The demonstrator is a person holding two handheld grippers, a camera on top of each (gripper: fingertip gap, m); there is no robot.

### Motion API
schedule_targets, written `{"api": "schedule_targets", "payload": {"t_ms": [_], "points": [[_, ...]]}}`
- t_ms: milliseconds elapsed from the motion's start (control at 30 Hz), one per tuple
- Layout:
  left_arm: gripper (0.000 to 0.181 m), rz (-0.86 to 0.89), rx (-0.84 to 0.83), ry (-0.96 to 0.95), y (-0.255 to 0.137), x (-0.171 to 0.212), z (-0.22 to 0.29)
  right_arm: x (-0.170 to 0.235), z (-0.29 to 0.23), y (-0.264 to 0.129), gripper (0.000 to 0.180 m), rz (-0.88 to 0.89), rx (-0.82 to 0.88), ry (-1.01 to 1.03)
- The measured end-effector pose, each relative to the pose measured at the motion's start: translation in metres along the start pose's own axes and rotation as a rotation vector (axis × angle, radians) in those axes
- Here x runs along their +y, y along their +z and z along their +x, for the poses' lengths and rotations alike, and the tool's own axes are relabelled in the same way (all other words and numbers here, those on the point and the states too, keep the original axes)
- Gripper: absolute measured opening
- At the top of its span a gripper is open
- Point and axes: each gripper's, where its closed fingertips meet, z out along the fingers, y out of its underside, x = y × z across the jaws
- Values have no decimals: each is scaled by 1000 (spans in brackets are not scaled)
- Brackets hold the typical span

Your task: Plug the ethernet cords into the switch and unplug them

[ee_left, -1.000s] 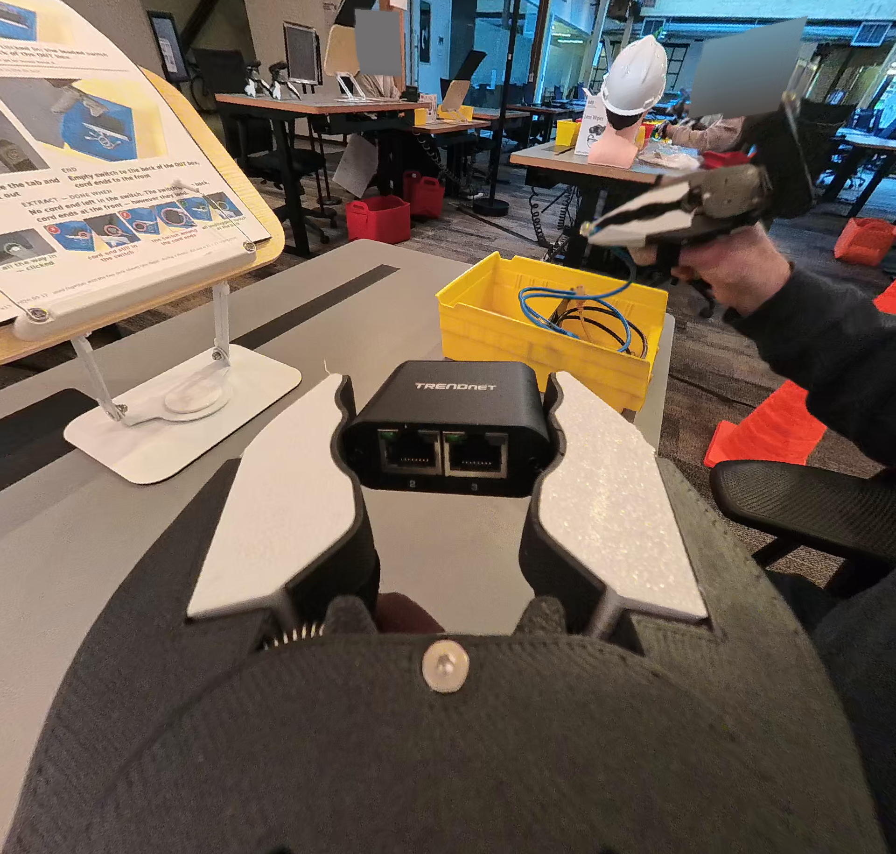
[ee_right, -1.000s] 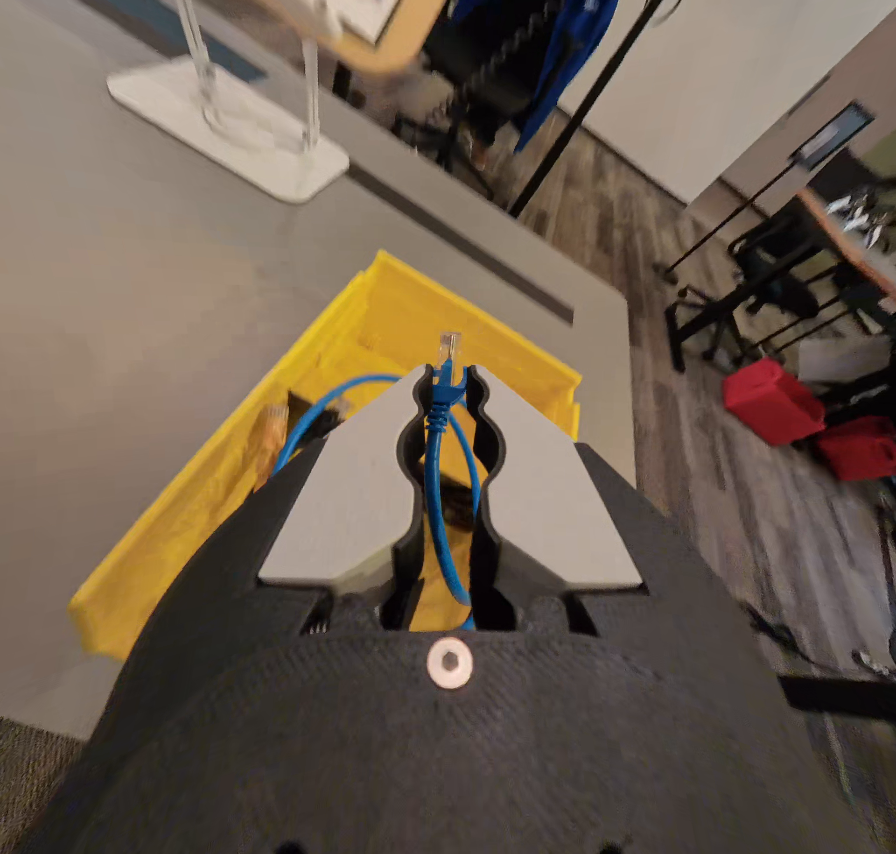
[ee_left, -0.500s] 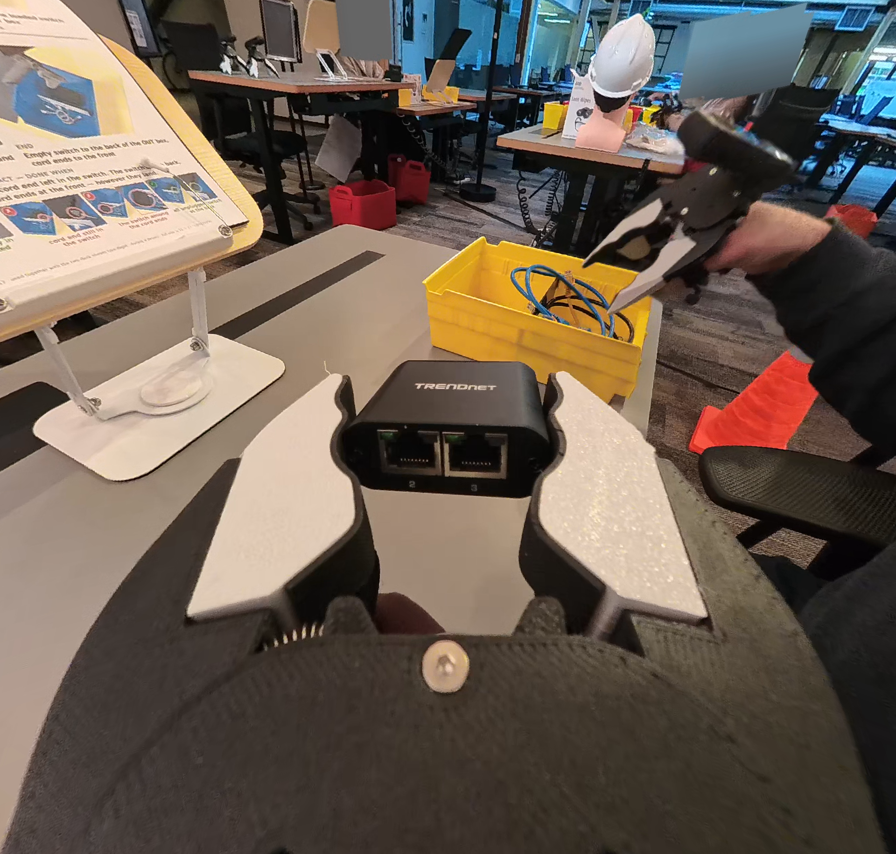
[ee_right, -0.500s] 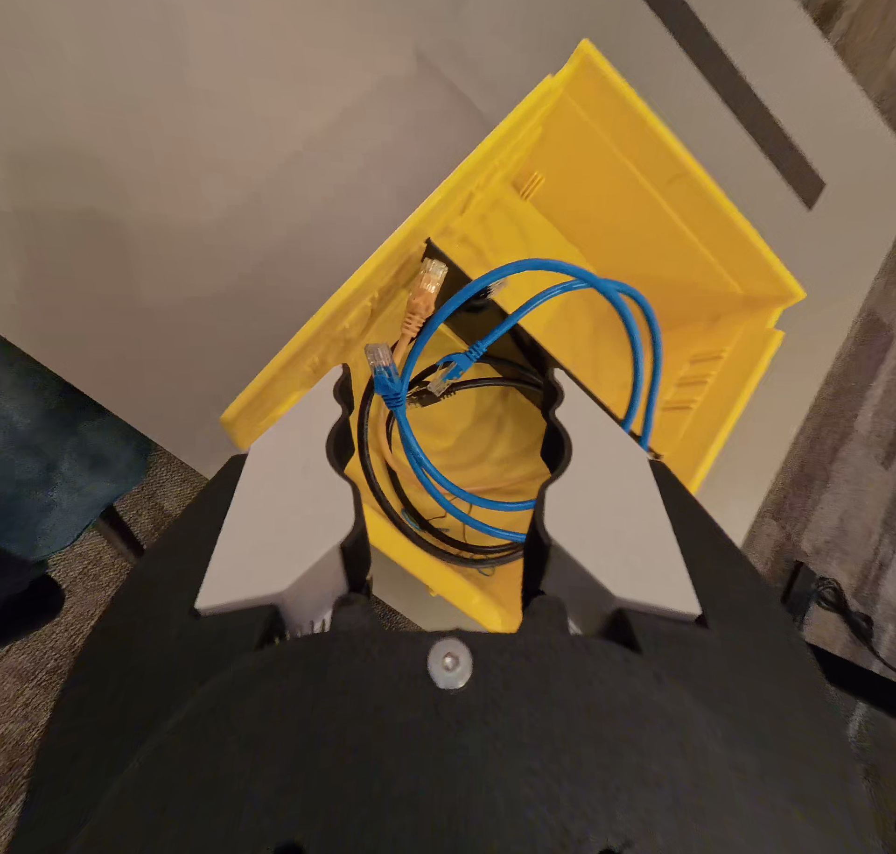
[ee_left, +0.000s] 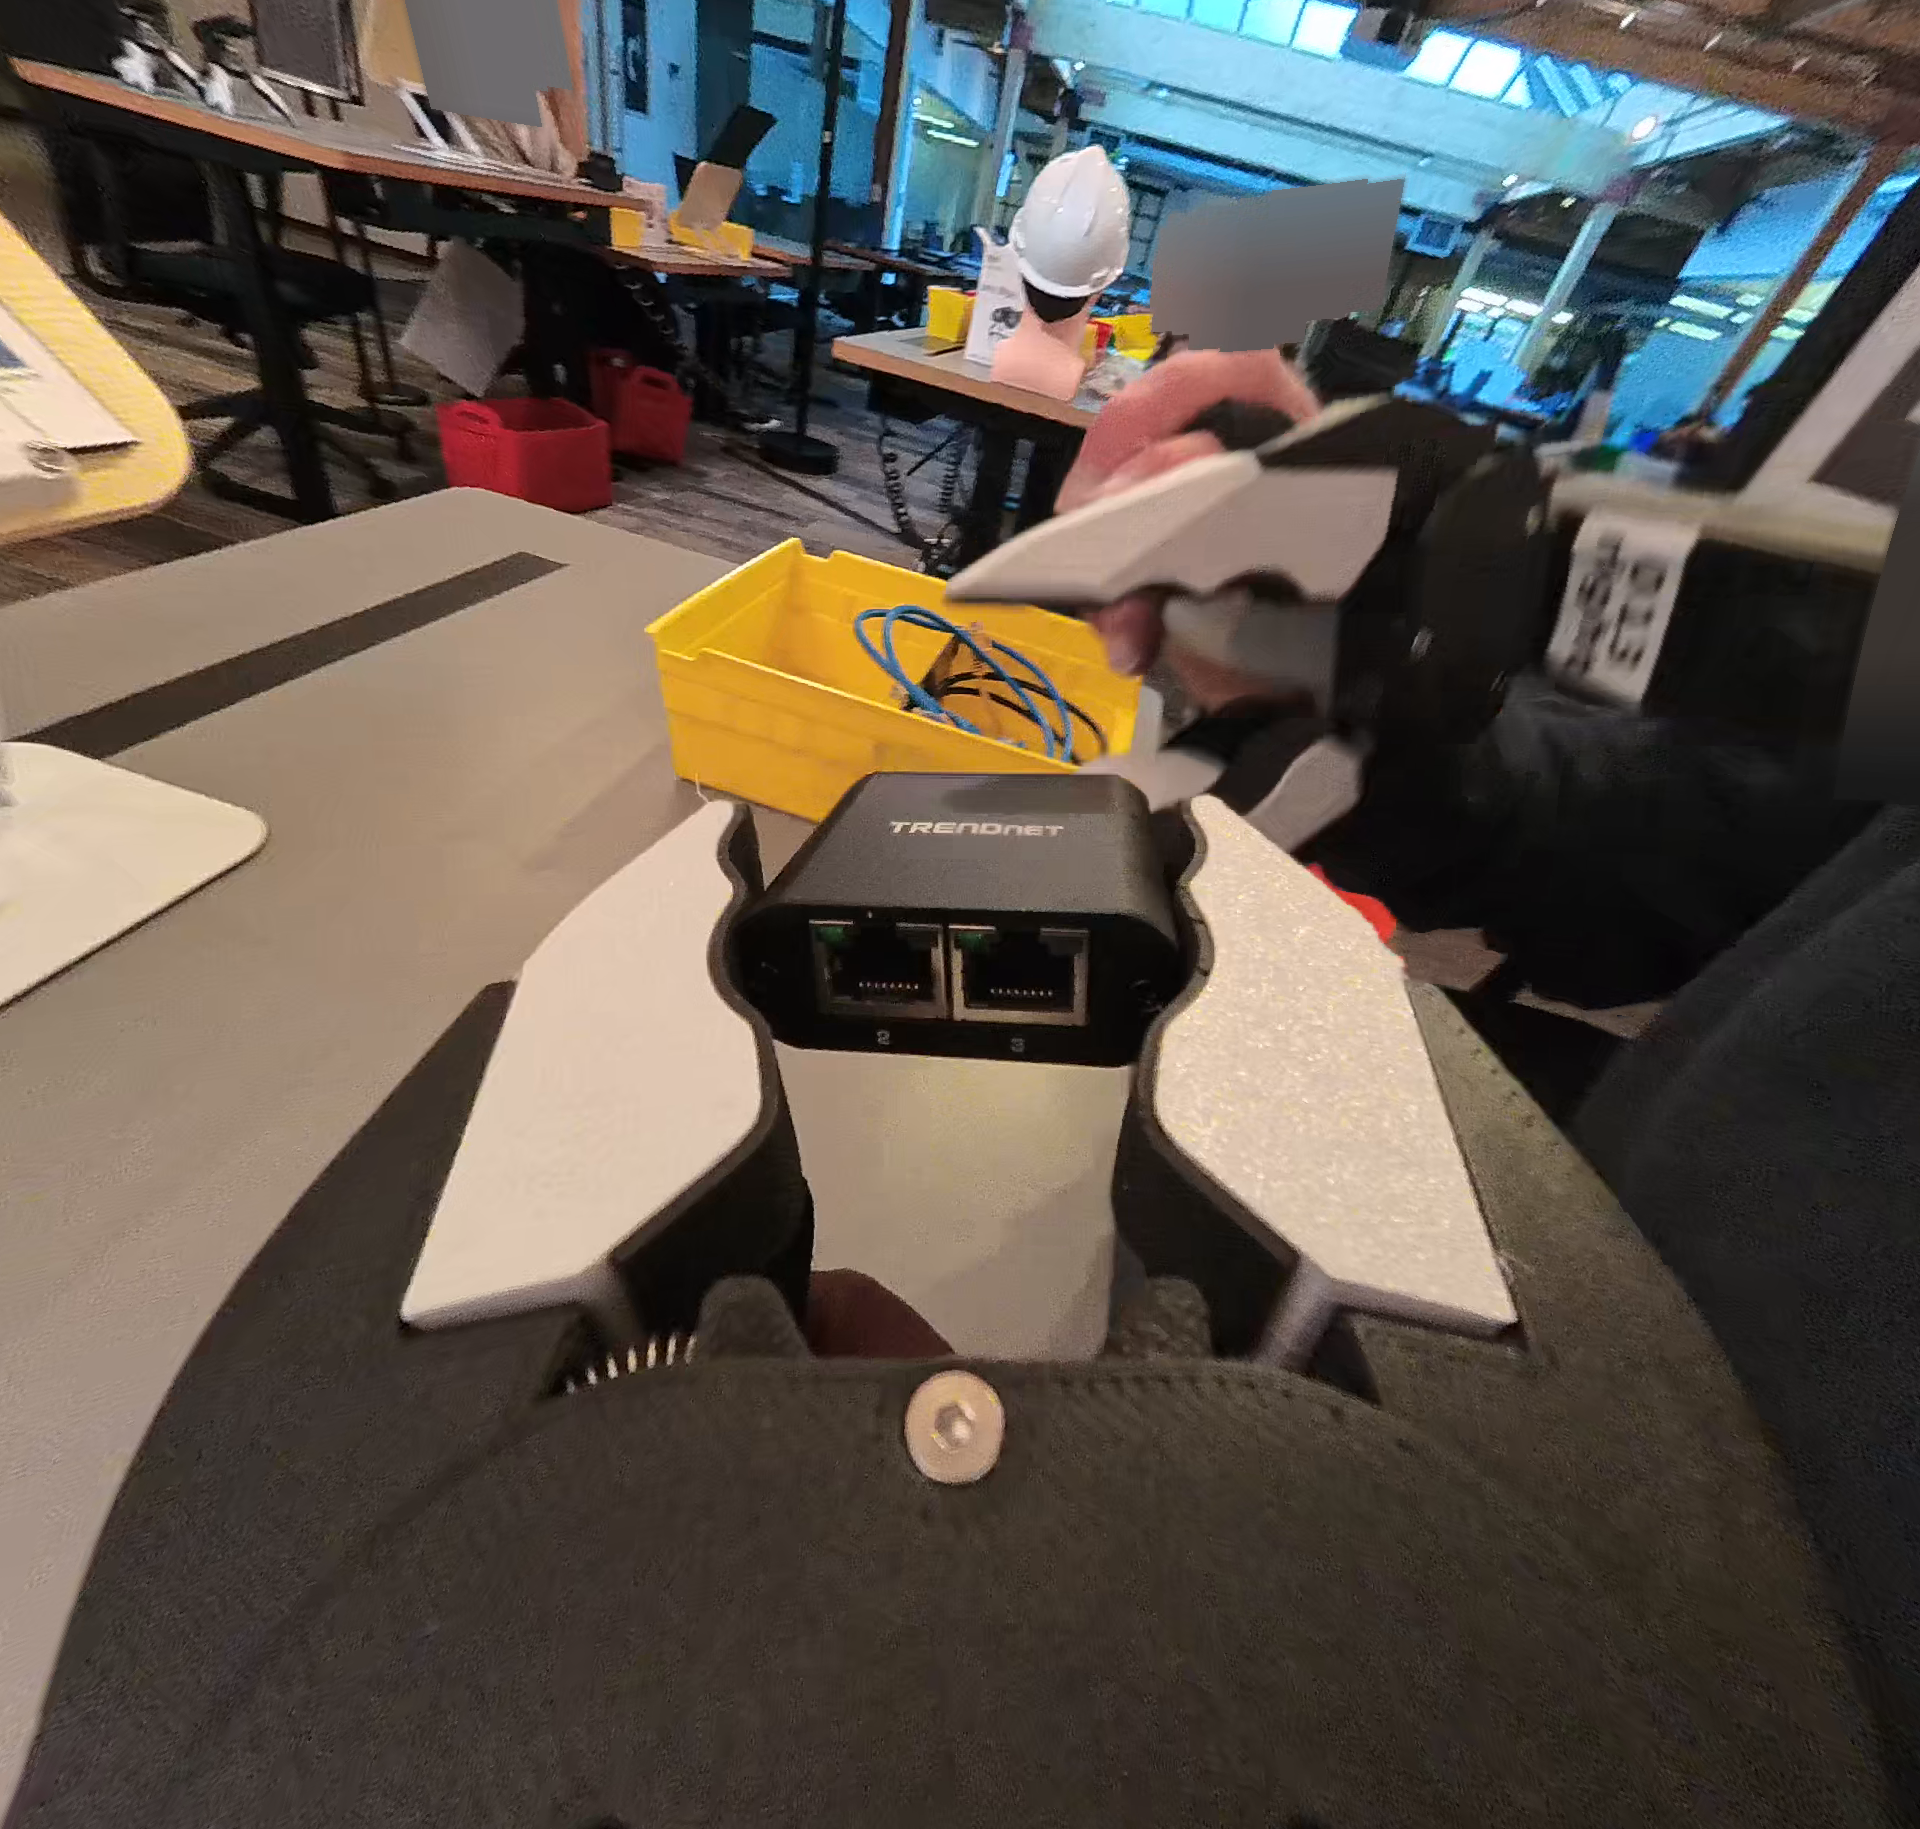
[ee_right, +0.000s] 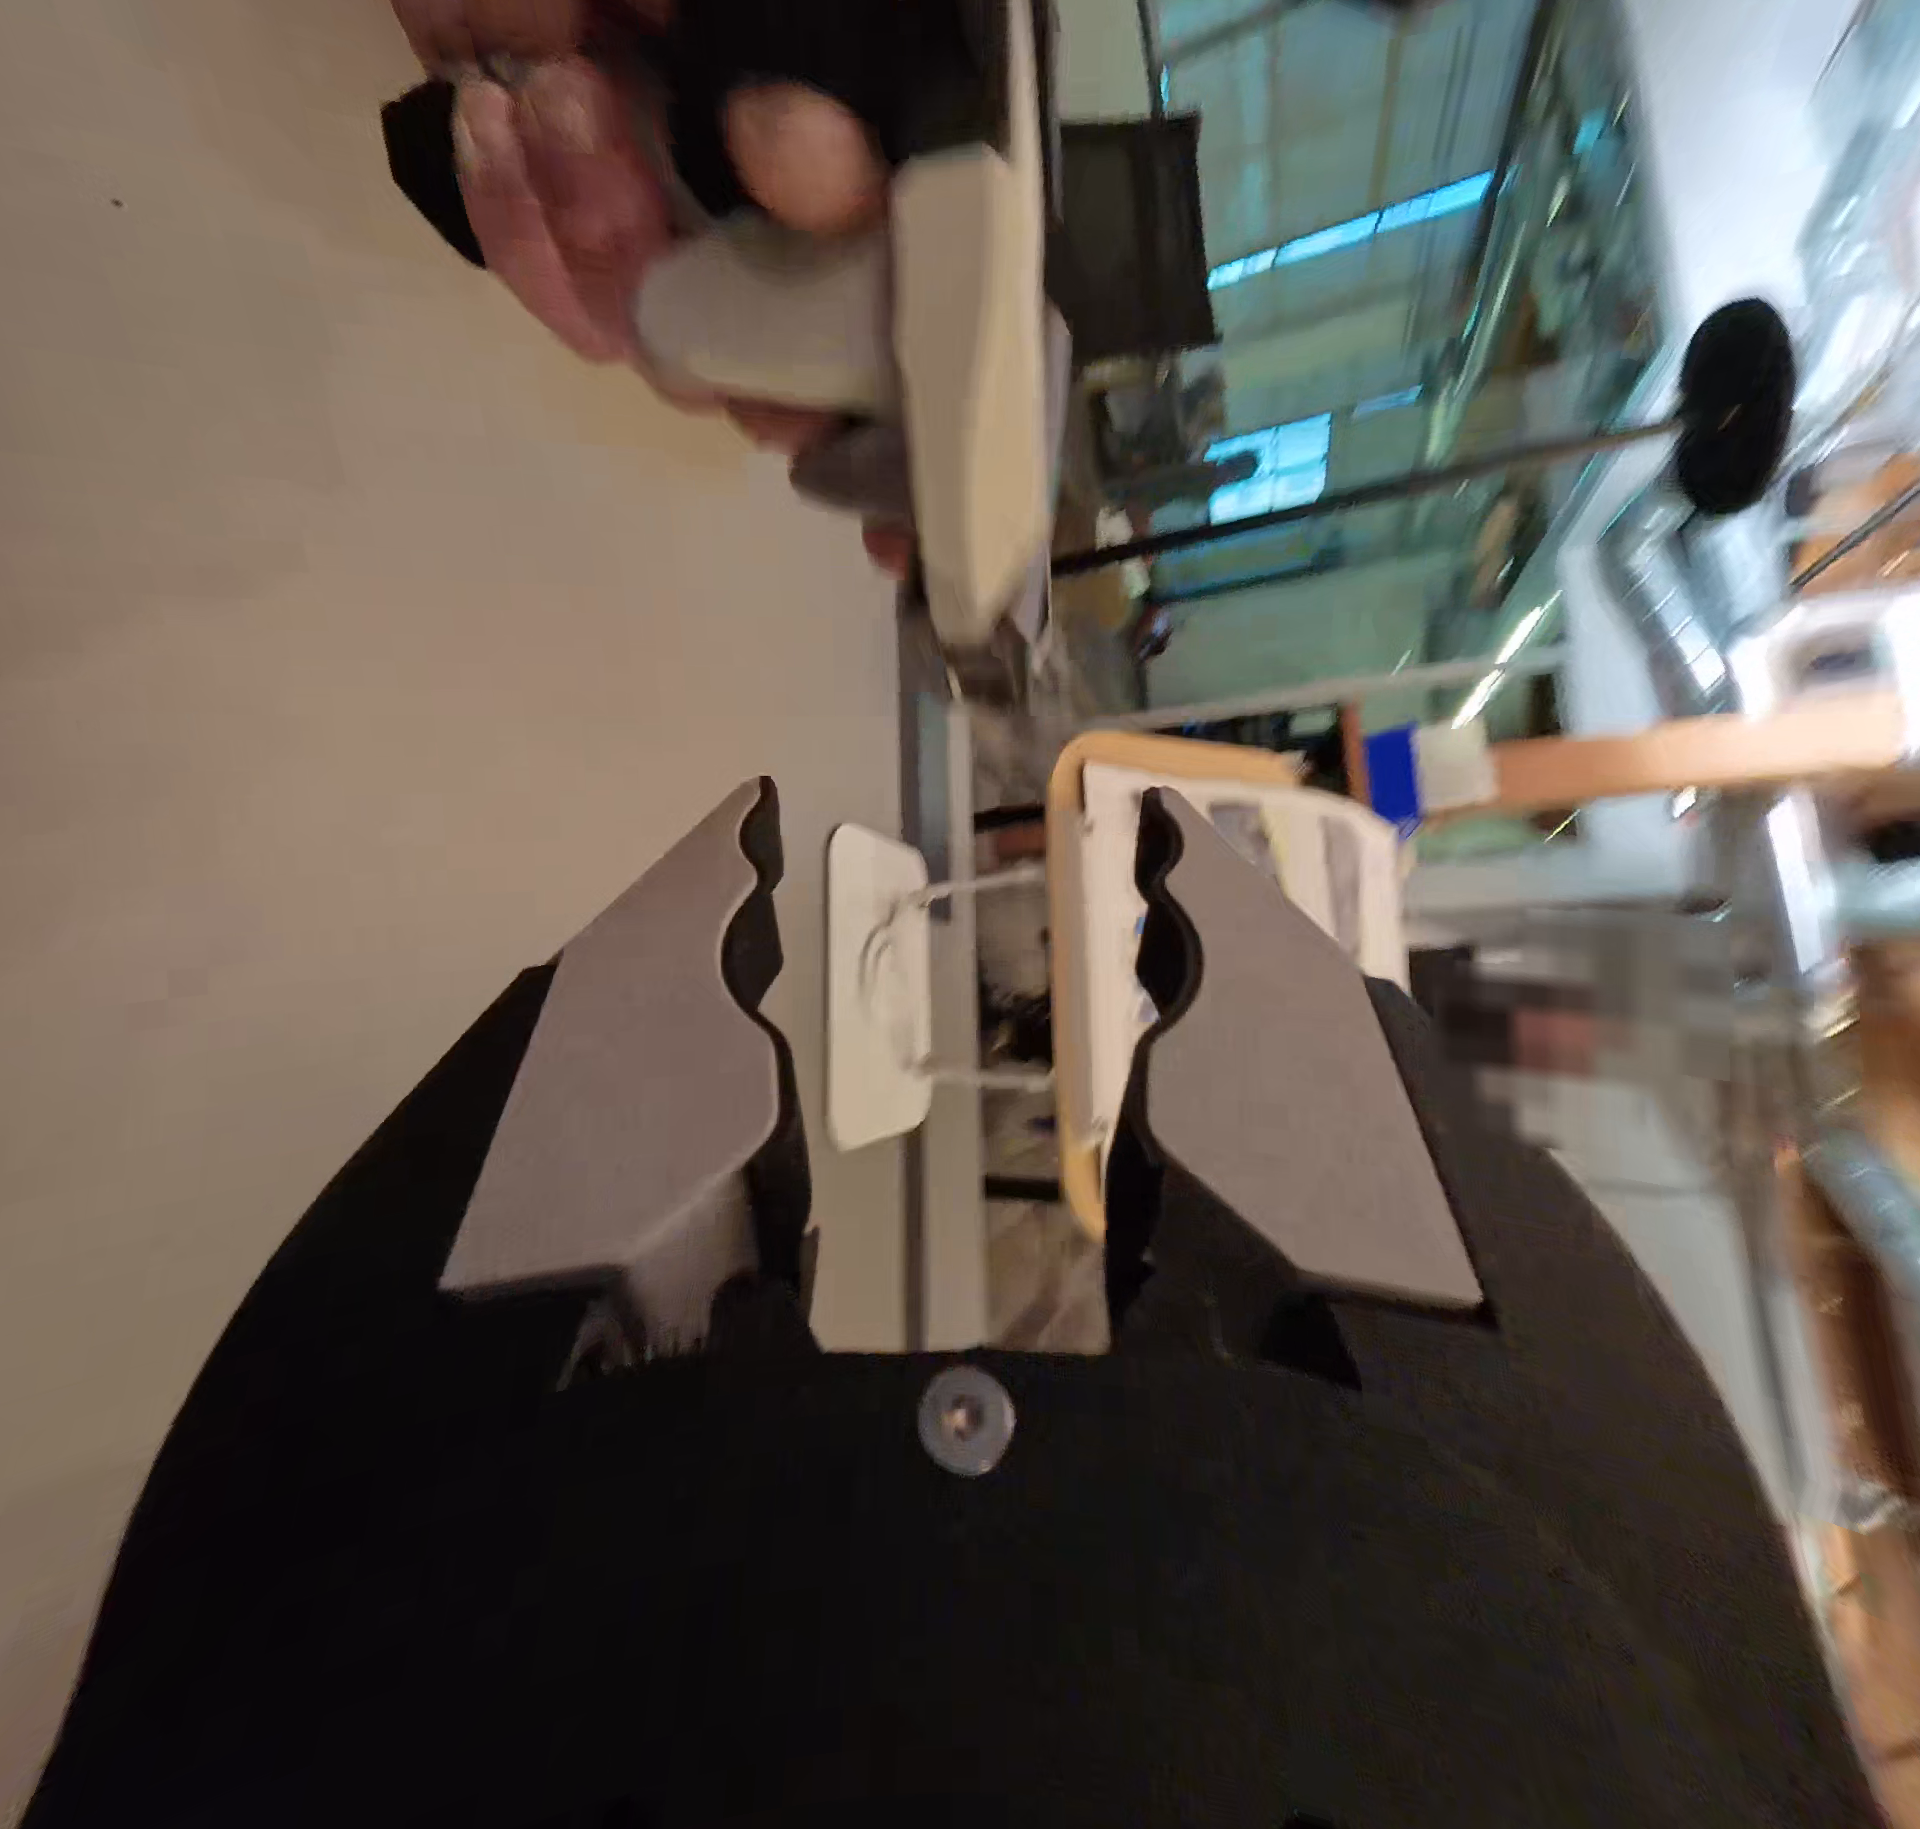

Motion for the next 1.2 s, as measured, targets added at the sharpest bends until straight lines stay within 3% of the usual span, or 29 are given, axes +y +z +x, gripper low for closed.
{"api": "schedule_targets", "payload": {"t_ms": [100, 200, 400, 533, 633, 733, 833, 1033, 1200], "points": [[74, 44, 75, -74, 2, -4, 12, -27, -5, 21, 57, 87, 55, -114], [74, 55, 123, -97, 3, -2, 18, -42, 5, 22, 23, 160, 134, -146], [76, 51, 120, -48, 3, -4, 21, -31, 7, 12, 21, 102, 33, -75], [70, 41, -15, 11, -17, -7, -7, 61, 37, -15, 20, -188, -65, -10], [41, 34, -87, 48, -32, -4, -19, 178, 38, -49, 20, -522, -276, 80], [16, 9, -140, 86, -44, 3, -26, 280, 19, -86, 21, -794, -493, 143], [16, -36, -178, 98, -52, 15, -31, 346, -12, -102, 21, -935, -659, 195], [15, -75, -211, 95, -55, 29, -38, 401, -65, -106, 21, -1091, -908, 213], [17, -104, -208, 115, -49, 35, -39, 428, -95, -95, 21, -1151, -993, 149]]}}
